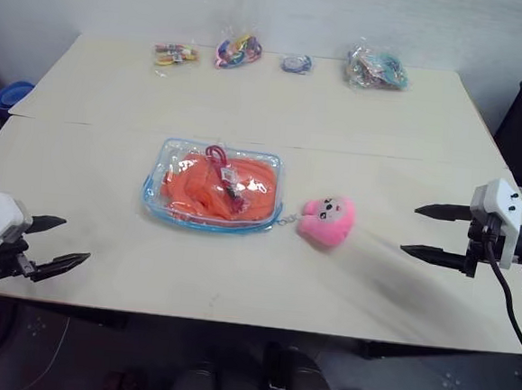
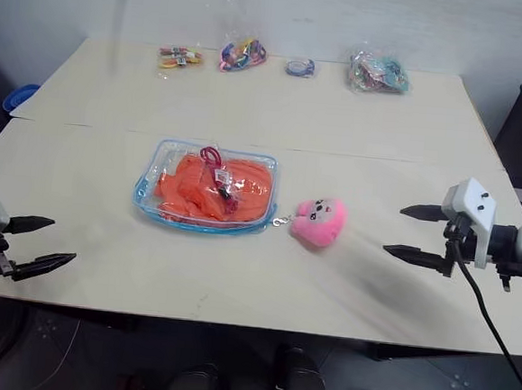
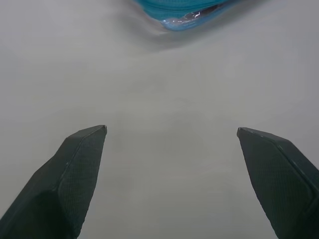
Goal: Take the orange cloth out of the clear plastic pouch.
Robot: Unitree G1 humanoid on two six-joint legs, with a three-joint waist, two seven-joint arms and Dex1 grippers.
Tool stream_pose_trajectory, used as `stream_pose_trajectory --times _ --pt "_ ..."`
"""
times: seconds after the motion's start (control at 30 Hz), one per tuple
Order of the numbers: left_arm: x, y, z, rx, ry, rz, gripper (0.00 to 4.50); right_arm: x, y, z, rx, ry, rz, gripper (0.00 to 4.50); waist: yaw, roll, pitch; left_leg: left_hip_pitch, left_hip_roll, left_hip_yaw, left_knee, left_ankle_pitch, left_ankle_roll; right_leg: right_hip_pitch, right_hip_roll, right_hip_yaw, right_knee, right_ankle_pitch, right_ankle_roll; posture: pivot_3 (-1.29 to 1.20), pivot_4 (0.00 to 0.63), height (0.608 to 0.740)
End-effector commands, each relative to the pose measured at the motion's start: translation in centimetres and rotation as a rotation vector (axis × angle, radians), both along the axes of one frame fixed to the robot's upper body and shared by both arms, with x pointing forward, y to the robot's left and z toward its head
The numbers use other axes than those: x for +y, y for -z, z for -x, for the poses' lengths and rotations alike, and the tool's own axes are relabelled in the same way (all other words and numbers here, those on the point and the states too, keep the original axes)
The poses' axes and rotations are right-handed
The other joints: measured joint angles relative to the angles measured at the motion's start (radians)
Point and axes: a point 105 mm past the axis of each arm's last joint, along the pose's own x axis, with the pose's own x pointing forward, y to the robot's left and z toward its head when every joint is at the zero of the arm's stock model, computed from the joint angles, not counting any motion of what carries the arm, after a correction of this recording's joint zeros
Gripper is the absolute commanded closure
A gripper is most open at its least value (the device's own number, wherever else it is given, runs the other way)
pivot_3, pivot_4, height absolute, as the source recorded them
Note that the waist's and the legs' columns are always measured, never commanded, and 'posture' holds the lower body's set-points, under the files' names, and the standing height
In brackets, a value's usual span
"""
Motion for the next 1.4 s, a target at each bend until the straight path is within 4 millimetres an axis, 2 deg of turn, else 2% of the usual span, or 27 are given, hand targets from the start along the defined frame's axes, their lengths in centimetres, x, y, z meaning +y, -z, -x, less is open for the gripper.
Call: stream_pose_trajectory --times 0.03,0.3,0.5,0.73,0.87,0.93,1.13,1.27,1.33,1.4 --pt "0.1 -0.1 0.1 -0.011 0.011 -0.038 0.04 0.1 -0.9 0.1 -0.044 -0.014 -0.005 0.02 0.000 0.000 0.000 0.000 0.000 0.000 0.000 0.000 0.000 0.000 0.000 0.000 0.000 0.000 0.000 0.00 0.150 0.740" --pt "0.0 -0.1 -0.8 -0.028 -0.017 -0.009 0.04 0.1 -0.9 -0.6 -0.093 0.017 0.001 0.02 0.000 0.000 0.000 0.000 0.000 0.000 0.000 0.000 0.000 0.000 0.000 0.000 0.000 0.000 0.000 0.00 0.150 0.740" --pt "-0.8 -1.0 -1.0 -0.049 -0.004 0.053 0.04 0.4 -0.3 0.1 -0.019 -0.009 -0.023 0.02 0.000 0.000 0.000 0.000 0.000 0.001 0.000 0.000 -0.001 0.000 0.000 0.001 0.001 0.000 0.000 0.00 0.150 0.740" --pt "-2.6 -3.3 -0.7 -0.071 0.002 0.134 0.04 1.0 -0.6 0.4 0.008 -0.004 -0.106 0.02 0.001 0.000 0.000 0.000 0.000 0.001 0.000 0.001 -0.001 0.000 0.000 0.001 0.001 0.000 0.000 0.00 0.150 0.740" --pt "-6.4 -5.1 -0.9 -0.075 0.077 0.184 0.04 2.8 -0.6 1.5 -0.006 -0.069 -0.093 0.02 0.002 0.000 0.000 0.000 0.000 0.000 0.000 0.001 -0.001 0.000 0.000 0.001 0.001 0.000 0.000 0.00 0.150 0.740" --pt "-9.1 -6.4 -1.5 -0.076 0.114 0.239 0.04 3.8 -1.3 1.7 -0.066 -0.075 -0.092 0.02 0.006 0.000 0.000 0.000 -0.001 0.000 0.000 0.001 -0.002 0.000 0.000 0.002 0.001 0.000 0.001 0.00 0.150 0.740" --pt "-15.2 -8.1 -7.1 -0.040 -0.092 0.420 0.04 8.8 -4.6 4.1 -0.204 -0.199 -0.142 0.02 0.029 -0.002 0.000 0.000 -0.004 -0.001 0.000 0.004 -0.003 0.006 0.000 0.004 0.003 0.002 0.003 0.00 0.150 0.740" --pt "-18.9 -7.4 -10.0 0.070 -0.222 0.495 0.04 10.5 -5.6 5.2 -0.252 -0.232 -0.144 0.02 0.027 -0.007 -0.002 -0.001 -0.005 -0.001 0.000 0.007 -0.004 0.005 0.000 0.004 0.006 0.003 0.004 0.00 0.150 0.740" --pt "-20.8 -6.9 -10.8 0.114 -0.227 0.528 0.04 10.6 -5.6 5.3 -0.261 -0.219 -0.142 0.02 0.029 -0.008 -0.002 -0.001 -0.006 -0.001 0.001 0.007 -0.004 0.005 0.000 0.004 0.005 0.003 0.004 0.00 0.150 0.740" --pt "-22.2 -5.3 -11.6 0.201 -0.253 0.518 0.04 10.1 -5.4 5.3 -0.262 -0.191 -0.144 0.02 0.028 -0.008 -0.002 -0.001 -0.005 -0.001 0.001 0.007 -0.004 0.004 0.000 0.004 0.005 0.003 0.004 0.00 0.150 0.740"
